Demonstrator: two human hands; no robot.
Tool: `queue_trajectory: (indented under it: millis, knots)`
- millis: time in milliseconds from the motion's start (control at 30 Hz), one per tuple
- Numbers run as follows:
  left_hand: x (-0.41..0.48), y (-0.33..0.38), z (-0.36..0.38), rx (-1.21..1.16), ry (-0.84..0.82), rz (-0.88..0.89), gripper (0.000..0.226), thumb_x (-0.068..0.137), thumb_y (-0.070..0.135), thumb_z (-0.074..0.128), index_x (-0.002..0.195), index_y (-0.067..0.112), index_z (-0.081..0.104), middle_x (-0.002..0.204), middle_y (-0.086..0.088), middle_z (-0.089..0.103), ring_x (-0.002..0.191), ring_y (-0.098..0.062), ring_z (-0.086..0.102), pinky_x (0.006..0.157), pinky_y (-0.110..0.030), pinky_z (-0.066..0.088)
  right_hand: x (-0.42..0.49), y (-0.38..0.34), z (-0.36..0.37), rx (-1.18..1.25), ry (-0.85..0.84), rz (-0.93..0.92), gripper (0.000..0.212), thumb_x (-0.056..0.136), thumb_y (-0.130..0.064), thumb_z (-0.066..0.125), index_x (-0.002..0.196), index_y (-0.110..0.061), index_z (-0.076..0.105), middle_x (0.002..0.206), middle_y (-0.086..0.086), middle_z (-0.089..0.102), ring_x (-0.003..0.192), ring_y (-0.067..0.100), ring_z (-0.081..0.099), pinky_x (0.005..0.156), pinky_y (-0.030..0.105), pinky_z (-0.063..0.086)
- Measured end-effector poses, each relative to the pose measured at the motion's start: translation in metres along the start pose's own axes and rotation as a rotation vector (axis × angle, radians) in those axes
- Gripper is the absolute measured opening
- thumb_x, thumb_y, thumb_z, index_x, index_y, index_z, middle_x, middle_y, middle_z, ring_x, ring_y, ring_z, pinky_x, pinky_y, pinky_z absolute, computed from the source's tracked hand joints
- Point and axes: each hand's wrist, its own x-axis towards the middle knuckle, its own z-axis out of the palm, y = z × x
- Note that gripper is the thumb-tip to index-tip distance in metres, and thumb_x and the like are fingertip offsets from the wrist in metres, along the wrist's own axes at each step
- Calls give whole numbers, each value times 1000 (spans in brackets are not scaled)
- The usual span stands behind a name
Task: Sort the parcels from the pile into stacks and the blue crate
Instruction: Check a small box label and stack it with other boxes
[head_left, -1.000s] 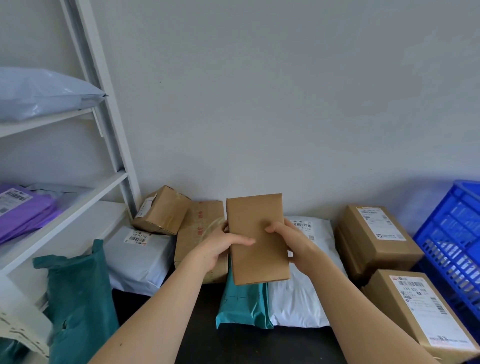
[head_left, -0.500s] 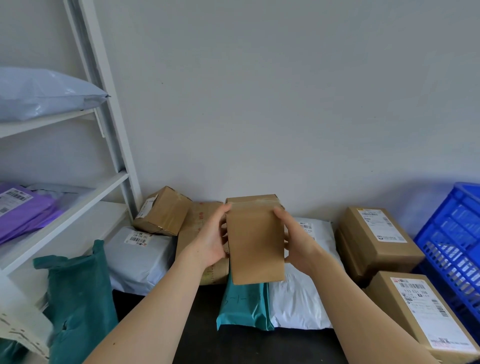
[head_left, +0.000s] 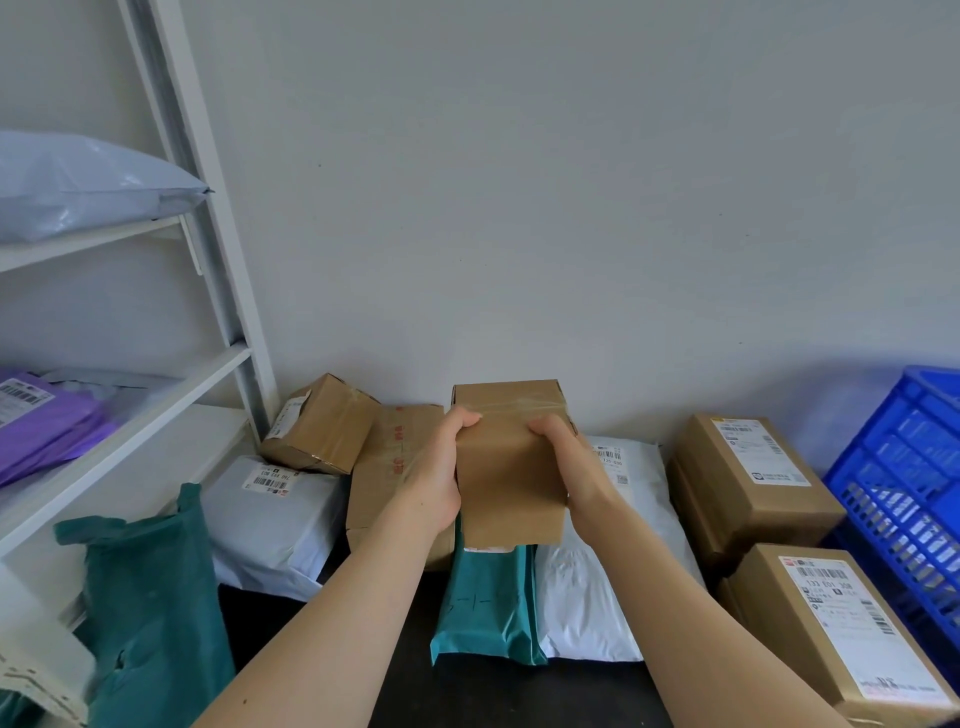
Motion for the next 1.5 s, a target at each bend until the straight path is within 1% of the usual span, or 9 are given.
queue_trajectory:
  millis: [133,233,400,667,867,1033,1167,1367,1500]
  knots:
    - [0,0,4,5,43,6,22,81,32,61,93,15,65,84,-7,68,79,-23,62,69,-33,48,-1,-5,-2,-4,-5,-48,15,80,-39,59,91,-28,58,97,-4,56,94,16,49,78,31,38]
    - [1,-2,4,-6,53,15,25,79,32,62,97,15,65,91,-9,67,83,-25,62,71,-34,49,-2,-7,-2,-22,-3,-64,5,87,-33,56,87,-27,56,92,-5,55,89,14,48,73,29,37]
    - [-3,6,8,-11,23,7,13,86,28,58,85,16,62,78,-6,65,75,-21,59,67,-32,46,-2,-10,-1,-27,9,-54,7,87,-34,56,92,-30,57,97,-5,56,94,15,50,76,30,38]
    - [-5,7,7,75,7,-14,23,86,36,60,95,16,64,91,-8,67,85,-22,61,74,-34,48,2,-8,-4,-18,6,-19,8,86,-35,56,90,-28,58,96,-5,55,94,16,49,81,34,40]
    - [-12,10,1,353,-201,1,58,72,71,56,122,40,51,123,18,55,111,-3,47,99,-38,31,10,-10,-17,51,33,95,17,85,-41,54,86,-24,56,96,-2,55,92,17,50,94,39,42]
    - [-4,0,-10,585,-277,75,131,45,65,83,152,35,14,146,10,37,128,-10,37,102,-32,29,12,-12,-26,121,45,153,20,84,-42,54,89,-24,55,100,0,57,94,18,52,98,42,42]
    - [4,-9,-19,650,-209,133,119,57,25,92,150,37,17,137,7,48,120,-14,52,98,-30,44,10,-13,-25,136,29,170,19,86,-42,52,90,-24,54,98,0,56,90,19,53,95,46,44]
    - [9,-11,-24,727,-65,199,125,35,56,88,144,43,28,130,13,50,116,-14,53,102,-44,45,10,-7,-22,166,5,181,30,85,-48,54,101,-22,55,106,3,57,96,23,55,82,42,48]
    - [10,-14,-27,617,-31,153,120,39,58,86,145,38,32,126,8,56,111,-14,56,95,-39,47,11,-5,-21,128,-7,138,38,85,-53,58,107,-23,51,113,3,55,108,25,55,94,42,47]
